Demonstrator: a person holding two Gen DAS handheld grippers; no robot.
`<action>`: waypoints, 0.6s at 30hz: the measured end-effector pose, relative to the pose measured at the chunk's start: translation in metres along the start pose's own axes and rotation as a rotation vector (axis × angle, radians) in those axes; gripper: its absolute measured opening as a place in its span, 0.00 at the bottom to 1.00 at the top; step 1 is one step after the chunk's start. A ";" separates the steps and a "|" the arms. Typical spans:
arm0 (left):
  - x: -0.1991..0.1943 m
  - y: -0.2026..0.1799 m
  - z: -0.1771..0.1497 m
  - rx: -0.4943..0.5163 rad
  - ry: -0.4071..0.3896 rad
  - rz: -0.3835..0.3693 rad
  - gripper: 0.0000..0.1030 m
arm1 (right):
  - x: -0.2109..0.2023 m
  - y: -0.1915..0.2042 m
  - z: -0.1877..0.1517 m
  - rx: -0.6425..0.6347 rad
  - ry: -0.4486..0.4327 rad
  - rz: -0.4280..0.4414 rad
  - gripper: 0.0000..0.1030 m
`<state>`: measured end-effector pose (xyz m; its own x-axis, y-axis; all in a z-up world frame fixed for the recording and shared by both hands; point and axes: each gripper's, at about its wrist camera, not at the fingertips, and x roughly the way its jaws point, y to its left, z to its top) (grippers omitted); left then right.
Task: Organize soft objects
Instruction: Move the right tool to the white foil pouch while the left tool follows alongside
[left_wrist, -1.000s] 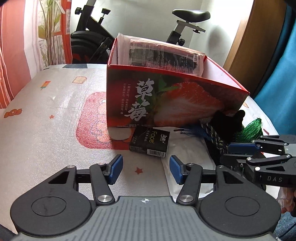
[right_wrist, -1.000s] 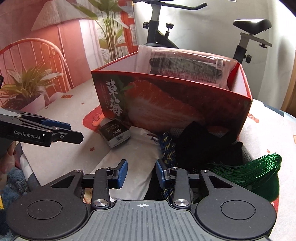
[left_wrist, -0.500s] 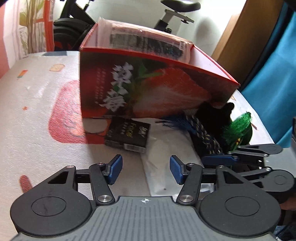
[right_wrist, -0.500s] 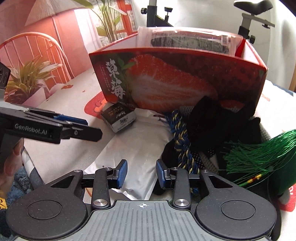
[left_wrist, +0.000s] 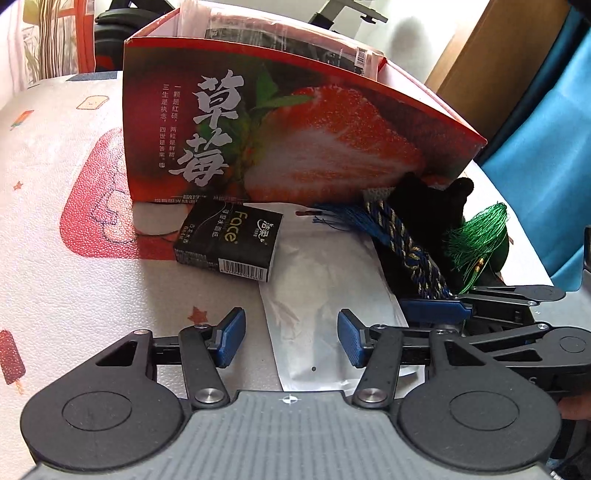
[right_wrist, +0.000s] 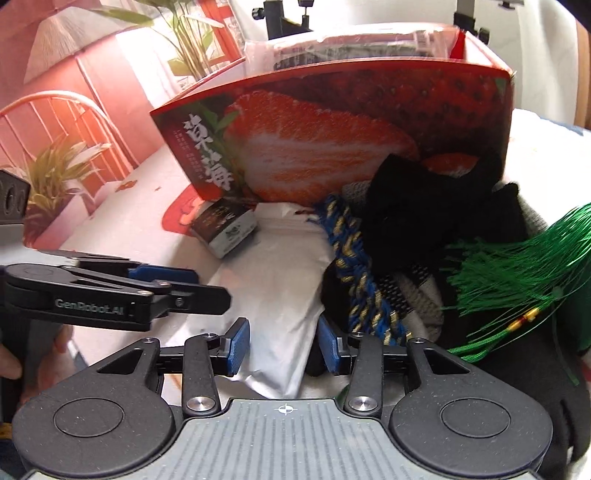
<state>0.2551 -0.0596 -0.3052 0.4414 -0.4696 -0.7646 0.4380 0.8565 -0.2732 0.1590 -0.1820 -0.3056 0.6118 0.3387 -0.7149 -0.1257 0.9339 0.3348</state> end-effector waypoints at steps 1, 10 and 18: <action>0.000 0.000 -0.001 0.002 0.004 -0.001 0.48 | 0.000 0.000 0.000 0.005 0.001 0.007 0.38; -0.002 -0.004 -0.008 0.023 0.012 -0.013 0.40 | 0.001 -0.006 -0.002 0.078 -0.009 0.030 0.35; -0.004 -0.004 -0.011 0.021 0.025 -0.009 0.30 | -0.003 0.001 -0.001 0.045 -0.018 0.021 0.16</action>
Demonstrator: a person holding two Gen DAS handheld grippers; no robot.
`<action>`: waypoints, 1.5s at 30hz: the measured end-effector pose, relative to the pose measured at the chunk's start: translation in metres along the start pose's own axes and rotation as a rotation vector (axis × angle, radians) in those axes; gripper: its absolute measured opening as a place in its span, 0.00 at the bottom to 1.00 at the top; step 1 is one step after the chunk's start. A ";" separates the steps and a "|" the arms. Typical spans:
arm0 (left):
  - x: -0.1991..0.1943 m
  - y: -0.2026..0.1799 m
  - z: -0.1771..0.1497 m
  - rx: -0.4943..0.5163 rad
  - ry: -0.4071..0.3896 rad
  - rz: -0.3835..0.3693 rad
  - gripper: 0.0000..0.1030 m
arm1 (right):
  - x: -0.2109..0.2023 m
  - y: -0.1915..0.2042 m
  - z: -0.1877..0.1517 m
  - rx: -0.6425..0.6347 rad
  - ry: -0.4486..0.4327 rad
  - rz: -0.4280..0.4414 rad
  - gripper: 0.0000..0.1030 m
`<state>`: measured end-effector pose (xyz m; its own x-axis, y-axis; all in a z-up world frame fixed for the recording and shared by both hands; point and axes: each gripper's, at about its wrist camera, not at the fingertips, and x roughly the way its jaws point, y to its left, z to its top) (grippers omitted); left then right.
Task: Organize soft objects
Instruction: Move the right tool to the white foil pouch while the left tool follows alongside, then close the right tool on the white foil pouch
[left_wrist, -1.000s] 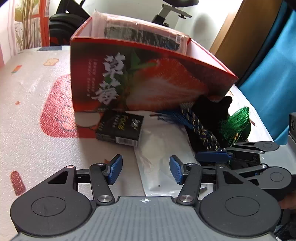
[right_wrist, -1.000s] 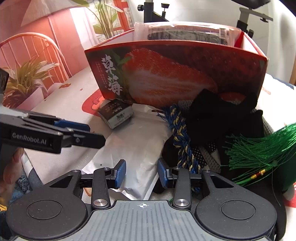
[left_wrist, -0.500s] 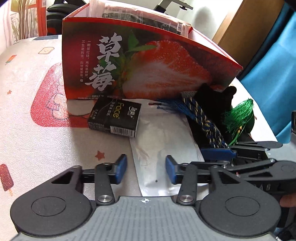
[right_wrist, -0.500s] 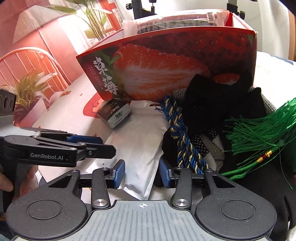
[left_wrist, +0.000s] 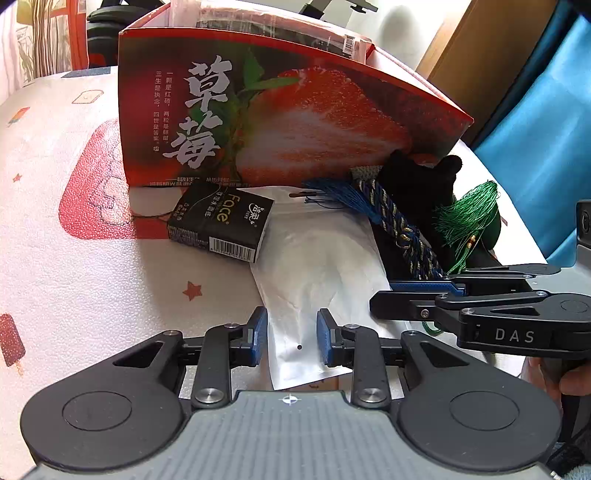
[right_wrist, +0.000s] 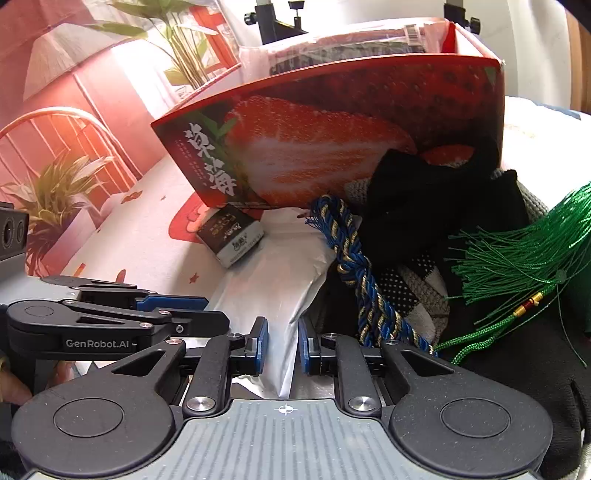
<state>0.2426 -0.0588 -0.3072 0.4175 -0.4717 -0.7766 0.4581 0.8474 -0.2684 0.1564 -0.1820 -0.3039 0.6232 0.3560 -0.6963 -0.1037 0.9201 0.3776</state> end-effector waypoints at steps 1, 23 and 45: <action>-0.001 0.001 -0.001 -0.001 0.001 0.000 0.30 | 0.000 0.000 0.000 0.000 0.003 0.002 0.16; 0.014 0.006 0.019 -0.002 -0.054 -0.002 0.58 | 0.013 0.002 0.006 -0.080 0.031 -0.059 0.28; 0.007 0.005 0.006 0.022 -0.049 -0.002 0.49 | 0.023 0.019 0.006 -0.172 0.051 -0.067 0.26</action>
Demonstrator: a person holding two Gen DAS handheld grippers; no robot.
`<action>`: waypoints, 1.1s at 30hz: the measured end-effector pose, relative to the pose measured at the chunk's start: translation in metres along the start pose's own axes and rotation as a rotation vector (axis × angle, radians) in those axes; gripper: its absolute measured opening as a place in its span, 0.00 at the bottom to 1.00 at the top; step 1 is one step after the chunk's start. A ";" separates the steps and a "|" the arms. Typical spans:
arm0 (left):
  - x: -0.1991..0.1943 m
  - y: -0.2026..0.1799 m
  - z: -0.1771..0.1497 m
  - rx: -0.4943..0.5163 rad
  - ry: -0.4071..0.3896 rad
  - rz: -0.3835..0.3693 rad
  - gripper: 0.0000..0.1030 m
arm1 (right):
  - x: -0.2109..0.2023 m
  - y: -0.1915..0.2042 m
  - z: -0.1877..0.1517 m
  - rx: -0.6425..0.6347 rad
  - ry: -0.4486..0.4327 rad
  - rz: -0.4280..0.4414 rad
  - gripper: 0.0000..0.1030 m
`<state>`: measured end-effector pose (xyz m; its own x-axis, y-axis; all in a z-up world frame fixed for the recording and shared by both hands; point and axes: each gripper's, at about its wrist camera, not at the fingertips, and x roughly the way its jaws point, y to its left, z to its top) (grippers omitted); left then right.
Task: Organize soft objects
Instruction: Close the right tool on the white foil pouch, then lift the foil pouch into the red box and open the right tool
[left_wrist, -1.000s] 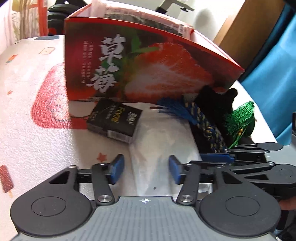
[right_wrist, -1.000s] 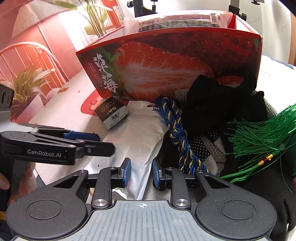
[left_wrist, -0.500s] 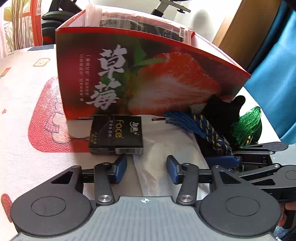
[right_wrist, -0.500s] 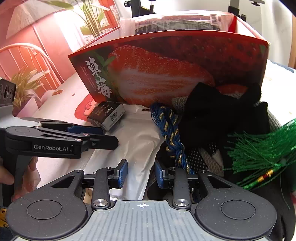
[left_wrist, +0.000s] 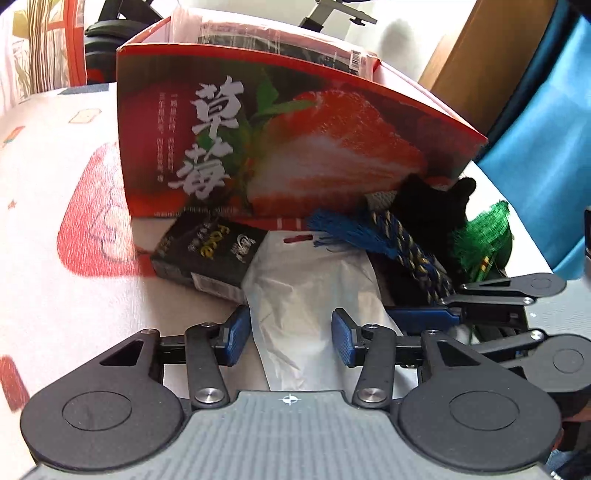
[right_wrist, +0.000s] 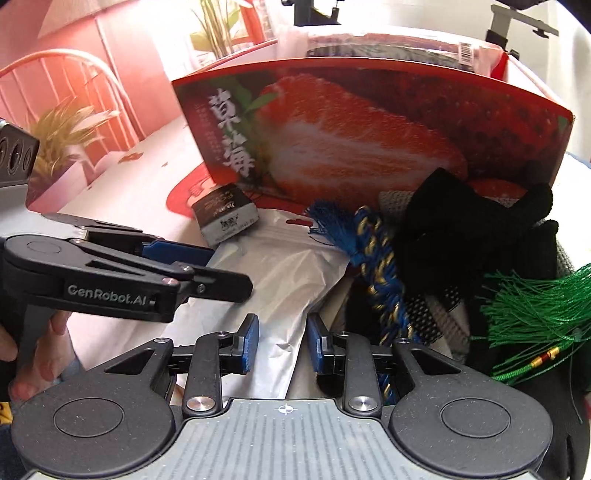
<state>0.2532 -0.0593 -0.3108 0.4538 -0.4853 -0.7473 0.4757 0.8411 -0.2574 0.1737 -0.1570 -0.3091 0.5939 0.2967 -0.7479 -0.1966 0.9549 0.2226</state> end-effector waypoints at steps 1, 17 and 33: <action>-0.002 0.000 -0.003 -0.002 0.003 -0.003 0.49 | -0.001 0.000 -0.001 0.007 0.003 0.006 0.26; -0.026 0.003 -0.013 -0.173 -0.026 -0.100 0.44 | -0.017 0.001 -0.008 0.079 -0.016 0.042 0.19; -0.086 0.010 0.023 -0.119 -0.170 -0.019 0.44 | -0.025 0.022 0.035 -0.005 -0.129 0.105 0.18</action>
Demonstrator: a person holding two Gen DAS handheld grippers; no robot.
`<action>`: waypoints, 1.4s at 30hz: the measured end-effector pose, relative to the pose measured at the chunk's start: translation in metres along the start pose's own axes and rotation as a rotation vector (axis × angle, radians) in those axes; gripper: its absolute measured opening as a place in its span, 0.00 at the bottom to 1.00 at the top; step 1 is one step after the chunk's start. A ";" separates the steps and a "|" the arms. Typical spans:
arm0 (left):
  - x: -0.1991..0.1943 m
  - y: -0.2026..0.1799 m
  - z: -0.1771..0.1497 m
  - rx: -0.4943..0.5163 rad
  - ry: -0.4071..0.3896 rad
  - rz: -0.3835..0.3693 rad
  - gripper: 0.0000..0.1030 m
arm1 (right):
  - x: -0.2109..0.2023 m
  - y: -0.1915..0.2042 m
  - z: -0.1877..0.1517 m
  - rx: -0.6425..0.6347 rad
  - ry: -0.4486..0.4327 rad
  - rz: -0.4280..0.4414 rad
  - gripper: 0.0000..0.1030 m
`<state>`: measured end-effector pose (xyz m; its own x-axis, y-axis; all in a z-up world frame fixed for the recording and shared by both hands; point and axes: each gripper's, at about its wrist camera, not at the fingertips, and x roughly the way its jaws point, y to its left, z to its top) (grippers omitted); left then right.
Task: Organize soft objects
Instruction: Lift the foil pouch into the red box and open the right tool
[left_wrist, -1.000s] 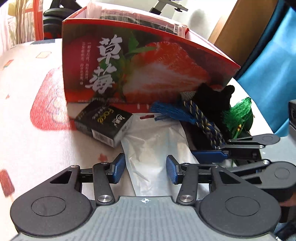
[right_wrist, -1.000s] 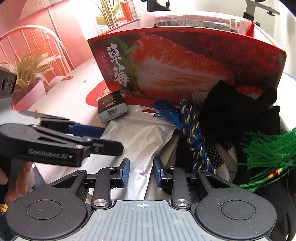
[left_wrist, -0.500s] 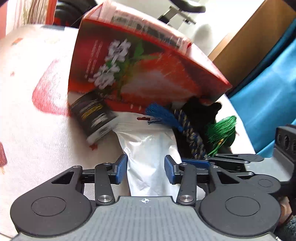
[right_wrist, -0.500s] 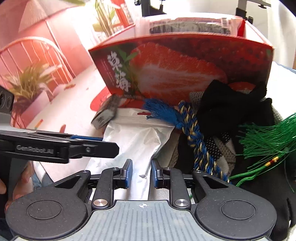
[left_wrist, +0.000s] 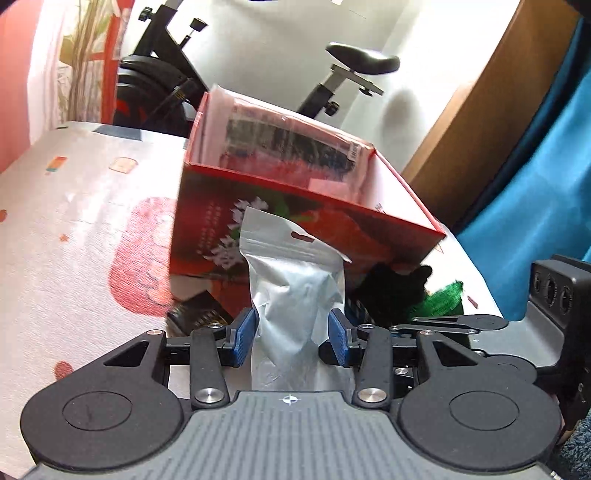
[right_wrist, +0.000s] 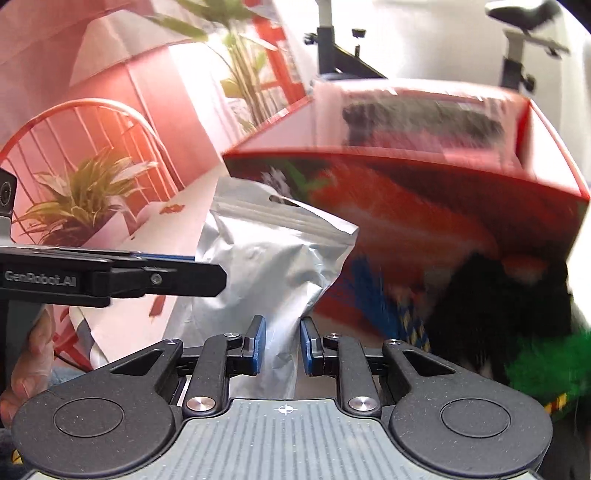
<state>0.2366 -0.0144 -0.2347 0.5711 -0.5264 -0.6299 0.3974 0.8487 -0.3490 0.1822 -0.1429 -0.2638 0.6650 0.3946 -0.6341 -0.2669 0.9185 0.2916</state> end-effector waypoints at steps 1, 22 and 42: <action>-0.003 0.002 0.004 -0.005 -0.010 0.005 0.44 | -0.001 0.003 0.006 -0.019 -0.014 -0.004 0.18; 0.075 -0.019 0.153 0.085 -0.106 0.009 0.41 | -0.001 -0.040 0.149 -0.147 -0.207 -0.221 0.14; 0.118 0.007 0.155 0.191 0.015 0.164 0.36 | 0.067 -0.084 0.143 0.108 0.025 -0.211 0.17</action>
<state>0.4184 -0.0784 -0.2043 0.6290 -0.3809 -0.6777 0.4295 0.8969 -0.1054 0.3495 -0.1972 -0.2285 0.6806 0.1962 -0.7059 -0.0471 0.9732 0.2250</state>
